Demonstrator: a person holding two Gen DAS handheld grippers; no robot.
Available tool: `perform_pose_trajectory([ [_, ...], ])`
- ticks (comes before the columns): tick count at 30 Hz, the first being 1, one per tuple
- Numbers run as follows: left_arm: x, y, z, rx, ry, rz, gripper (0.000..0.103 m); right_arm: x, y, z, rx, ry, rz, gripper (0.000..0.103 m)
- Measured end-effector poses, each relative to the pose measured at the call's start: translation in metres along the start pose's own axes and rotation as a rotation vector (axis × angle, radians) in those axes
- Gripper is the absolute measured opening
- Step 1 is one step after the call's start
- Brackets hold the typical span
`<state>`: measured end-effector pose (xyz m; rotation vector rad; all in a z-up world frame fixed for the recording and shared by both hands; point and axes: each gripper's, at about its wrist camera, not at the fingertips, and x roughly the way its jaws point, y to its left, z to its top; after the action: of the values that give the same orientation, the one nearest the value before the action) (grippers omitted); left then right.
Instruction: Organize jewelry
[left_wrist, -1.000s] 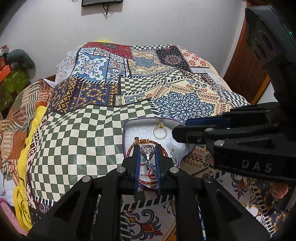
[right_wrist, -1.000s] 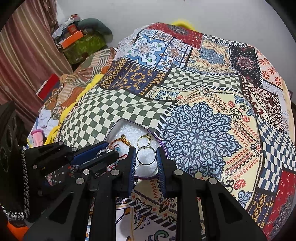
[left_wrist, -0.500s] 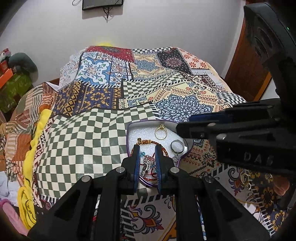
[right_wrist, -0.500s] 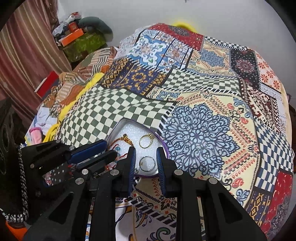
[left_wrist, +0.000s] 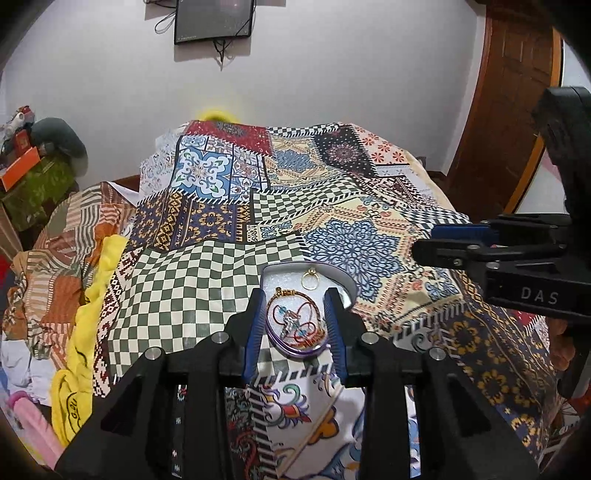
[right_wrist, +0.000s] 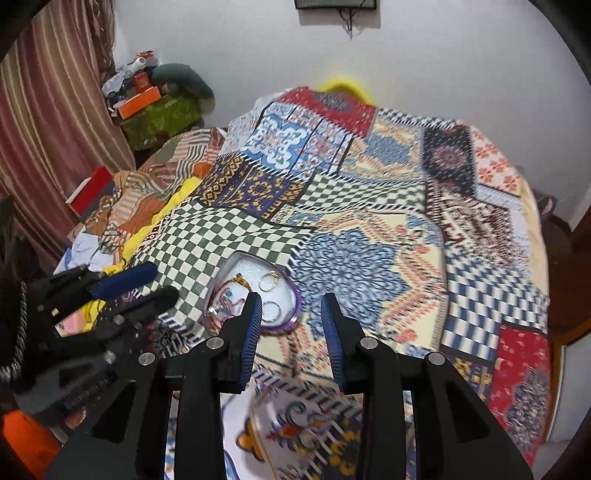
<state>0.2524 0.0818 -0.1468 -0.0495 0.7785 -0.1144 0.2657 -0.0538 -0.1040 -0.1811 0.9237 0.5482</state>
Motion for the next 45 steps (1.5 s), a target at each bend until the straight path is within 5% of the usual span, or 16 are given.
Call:
perform_pose_trajectory([
  [12, -0.019, -0.029, -0.021, 0.024, 0.034, -0.032, 0.035, -0.032, -0.001, -0.045, -0.063, -0.022, -0.086, 0.03],
  [25, -0.013, -0.038, -0.056, 0.001, 0.108, -0.044, 0.035, 0.004, -0.004, -0.099, -0.09, 0.135, -0.067, 0.03],
  [35, -0.001, -0.037, -0.066, -0.009, 0.135, -0.045, 0.035, 0.011, 0.005, -0.105, -0.145, 0.124, -0.056, 0.03],
  [39, 0.003, -0.039, -0.066, -0.017, 0.143, -0.064, 0.035, 0.014, 0.009, -0.107, -0.155, 0.12, -0.051, 0.01],
  [45, 0.004, -0.054, -0.062, 0.005, 0.145, -0.1, 0.035, 0.009, 0.006, -0.107, -0.136, 0.108, -0.07, 0.009],
])
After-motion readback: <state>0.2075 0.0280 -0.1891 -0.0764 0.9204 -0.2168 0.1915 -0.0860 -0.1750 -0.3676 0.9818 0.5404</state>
